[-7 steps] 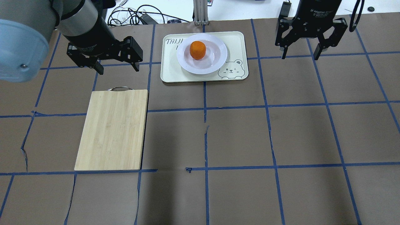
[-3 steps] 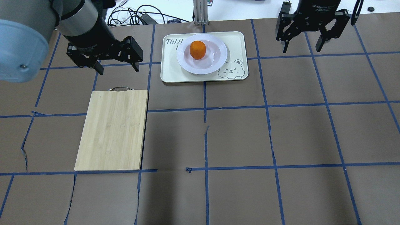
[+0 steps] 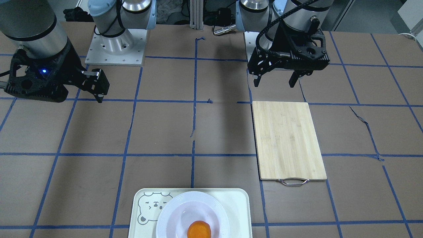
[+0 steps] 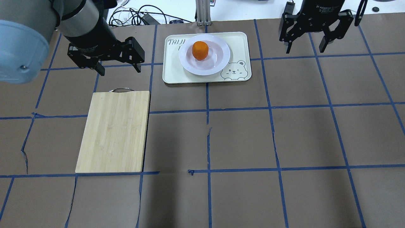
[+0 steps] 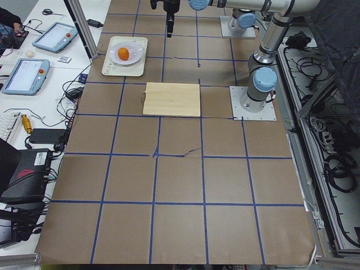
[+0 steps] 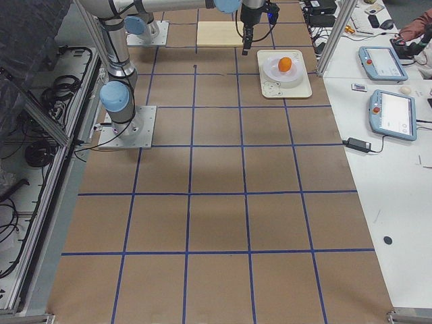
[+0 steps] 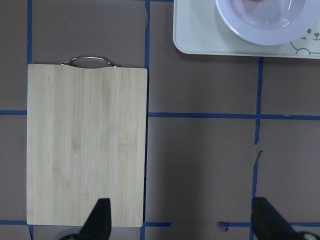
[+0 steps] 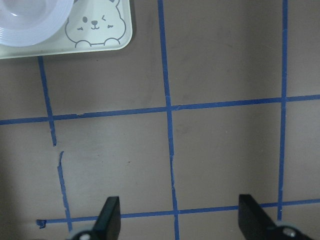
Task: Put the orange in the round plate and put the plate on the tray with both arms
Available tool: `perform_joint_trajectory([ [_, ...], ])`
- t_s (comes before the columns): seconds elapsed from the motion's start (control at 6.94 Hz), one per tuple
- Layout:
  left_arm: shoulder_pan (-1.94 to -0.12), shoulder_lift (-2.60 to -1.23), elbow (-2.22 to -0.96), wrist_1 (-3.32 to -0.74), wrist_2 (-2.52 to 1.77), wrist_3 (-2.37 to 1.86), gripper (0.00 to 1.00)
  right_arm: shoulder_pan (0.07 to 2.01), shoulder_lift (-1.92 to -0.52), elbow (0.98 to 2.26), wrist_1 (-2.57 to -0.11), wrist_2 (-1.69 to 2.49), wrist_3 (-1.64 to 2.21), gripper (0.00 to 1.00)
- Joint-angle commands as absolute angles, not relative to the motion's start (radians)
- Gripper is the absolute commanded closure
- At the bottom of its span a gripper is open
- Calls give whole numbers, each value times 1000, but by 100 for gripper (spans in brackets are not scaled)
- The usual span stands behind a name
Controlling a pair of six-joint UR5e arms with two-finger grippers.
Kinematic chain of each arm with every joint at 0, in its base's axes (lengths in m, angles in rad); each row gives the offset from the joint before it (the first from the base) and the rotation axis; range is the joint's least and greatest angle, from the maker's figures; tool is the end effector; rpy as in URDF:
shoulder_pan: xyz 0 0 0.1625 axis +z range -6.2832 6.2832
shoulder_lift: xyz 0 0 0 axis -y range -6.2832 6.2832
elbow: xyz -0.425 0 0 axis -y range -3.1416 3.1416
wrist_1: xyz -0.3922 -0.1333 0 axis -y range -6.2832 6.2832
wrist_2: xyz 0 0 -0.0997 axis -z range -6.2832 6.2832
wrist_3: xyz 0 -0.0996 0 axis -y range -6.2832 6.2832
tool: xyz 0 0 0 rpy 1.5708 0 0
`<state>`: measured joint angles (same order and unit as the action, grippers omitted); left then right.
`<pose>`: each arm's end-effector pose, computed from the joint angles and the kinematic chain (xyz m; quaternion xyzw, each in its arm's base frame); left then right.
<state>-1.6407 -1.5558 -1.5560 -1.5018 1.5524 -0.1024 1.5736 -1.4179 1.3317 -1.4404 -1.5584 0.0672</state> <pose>-0.1694 -0.4840 0.5099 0.0158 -0.9986 0.0484 0.0134 0.1361 -0.5503 0.5124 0.0323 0.9992 0.0223 0.0054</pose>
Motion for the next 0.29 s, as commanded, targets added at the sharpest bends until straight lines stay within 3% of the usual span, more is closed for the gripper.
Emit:
perform_joint_trajectory([
  [0.0,-1634,-1569,-1542,-1506,1554,-101,1,1572,-1422,1336,-1453,-1534,52,15],
  [0.14,-1640,-1597,-1522,-1512,1560,-104,0,1572,-1422,1342,-1453,-1534,52,15],
])
